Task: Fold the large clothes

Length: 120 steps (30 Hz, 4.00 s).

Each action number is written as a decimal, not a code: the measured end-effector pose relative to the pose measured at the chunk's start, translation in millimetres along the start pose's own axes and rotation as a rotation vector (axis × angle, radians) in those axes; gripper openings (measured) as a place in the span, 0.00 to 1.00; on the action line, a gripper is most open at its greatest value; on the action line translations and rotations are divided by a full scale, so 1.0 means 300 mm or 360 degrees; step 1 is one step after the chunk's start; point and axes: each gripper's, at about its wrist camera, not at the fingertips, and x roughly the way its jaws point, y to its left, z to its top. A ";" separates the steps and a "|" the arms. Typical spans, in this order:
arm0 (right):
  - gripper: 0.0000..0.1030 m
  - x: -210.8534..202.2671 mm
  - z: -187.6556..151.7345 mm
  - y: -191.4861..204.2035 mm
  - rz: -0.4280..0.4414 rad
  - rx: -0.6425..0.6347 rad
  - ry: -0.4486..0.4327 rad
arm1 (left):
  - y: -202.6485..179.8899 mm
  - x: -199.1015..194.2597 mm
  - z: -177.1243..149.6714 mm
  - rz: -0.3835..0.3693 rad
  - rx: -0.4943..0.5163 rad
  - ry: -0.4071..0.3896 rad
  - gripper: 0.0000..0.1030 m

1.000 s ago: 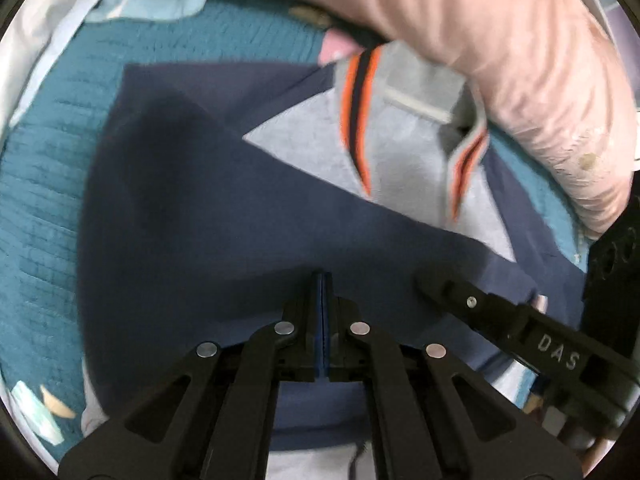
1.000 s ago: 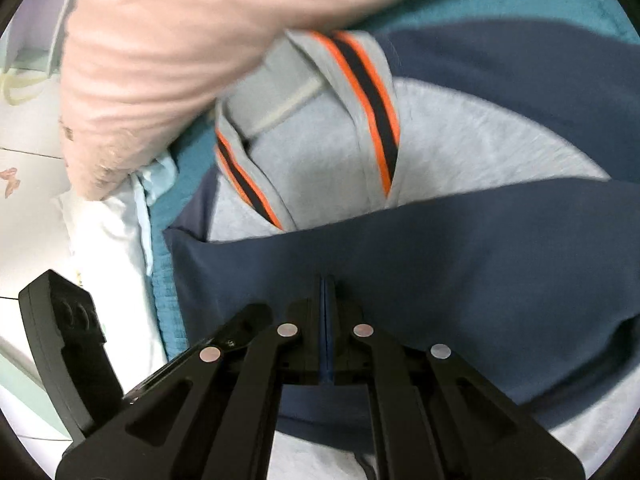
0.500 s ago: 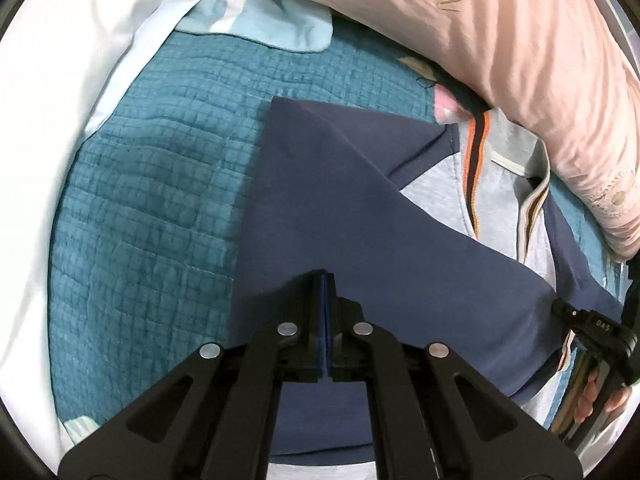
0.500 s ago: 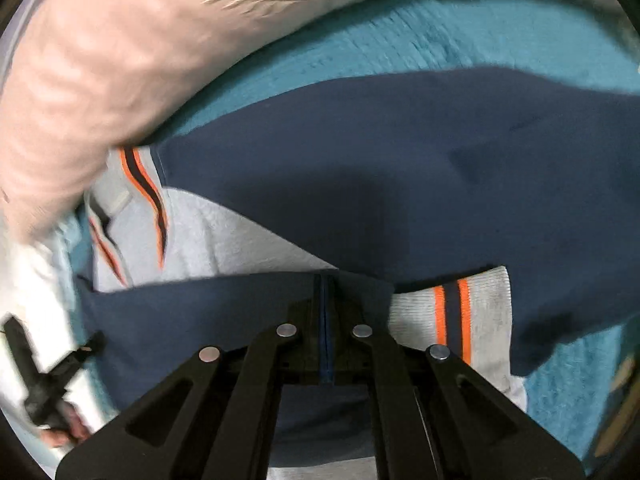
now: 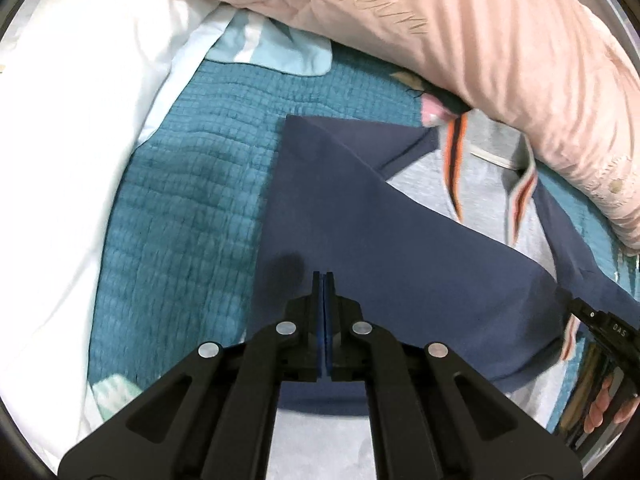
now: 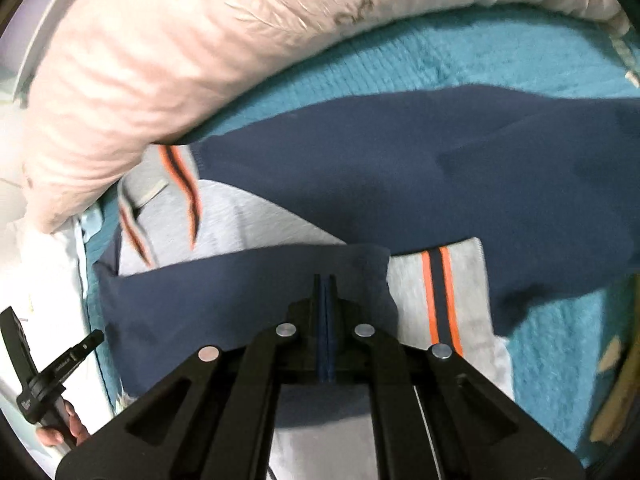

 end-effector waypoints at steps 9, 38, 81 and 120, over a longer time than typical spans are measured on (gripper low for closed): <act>0.25 -0.187 -0.162 0.111 -0.0036 -0.0189 -0.0068 | -0.034 -0.171 -0.172 0.0026 0.0069 -0.0021 0.04; 0.83 -0.652 -0.240 -0.515 -0.0242 0.0154 -0.0327 | -0.672 -0.226 -0.450 -0.0154 0.0375 0.0049 0.46; 0.74 -0.125 -0.103 -0.282 0.0013 0.0053 0.0175 | 0.245 0.077 -0.236 -0.0457 -0.0738 0.0129 0.12; 0.01 0.004 -0.236 0.251 0.0373 -0.0259 0.0247 | 0.121 -0.056 -0.245 -0.0249 -0.0130 -0.0067 0.10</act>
